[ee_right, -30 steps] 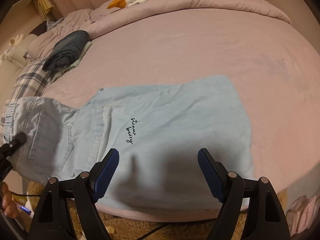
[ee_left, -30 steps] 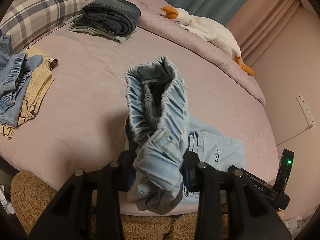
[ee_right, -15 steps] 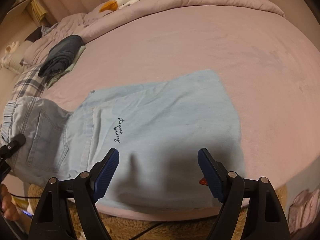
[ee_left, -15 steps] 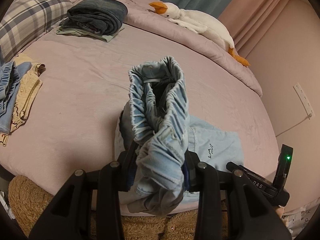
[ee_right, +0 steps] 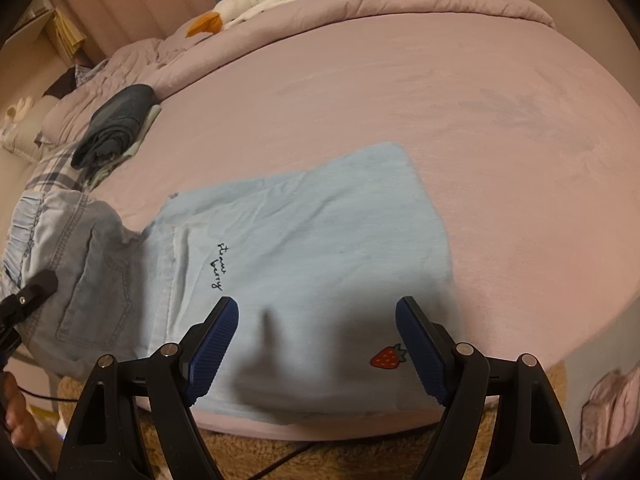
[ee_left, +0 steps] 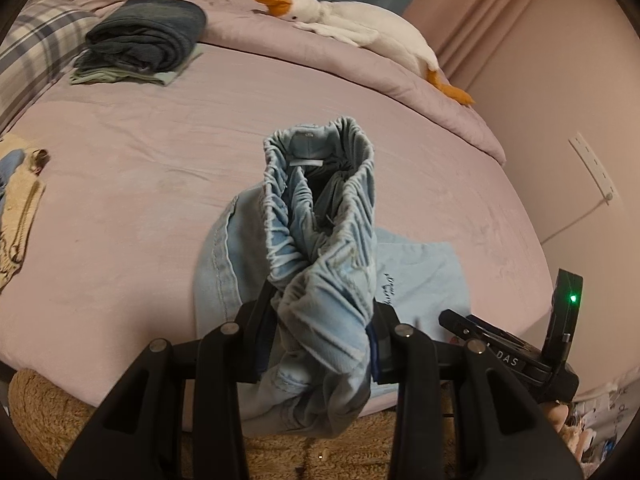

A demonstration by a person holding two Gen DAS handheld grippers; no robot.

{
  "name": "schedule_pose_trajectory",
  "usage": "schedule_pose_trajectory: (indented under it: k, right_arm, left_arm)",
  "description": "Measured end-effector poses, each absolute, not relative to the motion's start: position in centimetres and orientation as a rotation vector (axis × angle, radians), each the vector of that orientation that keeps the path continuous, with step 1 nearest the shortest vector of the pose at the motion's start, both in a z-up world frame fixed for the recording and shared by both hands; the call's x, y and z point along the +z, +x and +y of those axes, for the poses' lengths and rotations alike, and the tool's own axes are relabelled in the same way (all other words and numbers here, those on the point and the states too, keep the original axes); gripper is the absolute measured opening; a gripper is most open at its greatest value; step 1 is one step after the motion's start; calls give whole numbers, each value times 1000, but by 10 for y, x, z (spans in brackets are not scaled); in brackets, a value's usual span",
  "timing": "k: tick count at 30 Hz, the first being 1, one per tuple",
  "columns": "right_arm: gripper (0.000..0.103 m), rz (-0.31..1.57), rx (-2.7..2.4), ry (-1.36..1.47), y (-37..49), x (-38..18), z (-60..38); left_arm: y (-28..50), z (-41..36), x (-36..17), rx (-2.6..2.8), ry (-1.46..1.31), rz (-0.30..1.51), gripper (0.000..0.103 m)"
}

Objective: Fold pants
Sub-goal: 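Lift the waistband with the left gripper and fold it over the legs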

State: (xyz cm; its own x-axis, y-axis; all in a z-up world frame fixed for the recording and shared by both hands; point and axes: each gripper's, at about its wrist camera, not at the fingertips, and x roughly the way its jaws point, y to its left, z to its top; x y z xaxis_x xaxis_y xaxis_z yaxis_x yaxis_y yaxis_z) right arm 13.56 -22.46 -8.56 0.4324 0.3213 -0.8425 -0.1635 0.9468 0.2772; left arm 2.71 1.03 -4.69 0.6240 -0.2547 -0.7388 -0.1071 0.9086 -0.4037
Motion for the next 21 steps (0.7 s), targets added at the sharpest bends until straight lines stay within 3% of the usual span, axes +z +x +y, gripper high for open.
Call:
schedule_pose_trajectory:
  k: [21]
  right_arm:
    - [81, 1066, 260, 204, 132, -84, -248]
  left_arm:
    - [65, -42, -53, -210, -345, 979, 35]
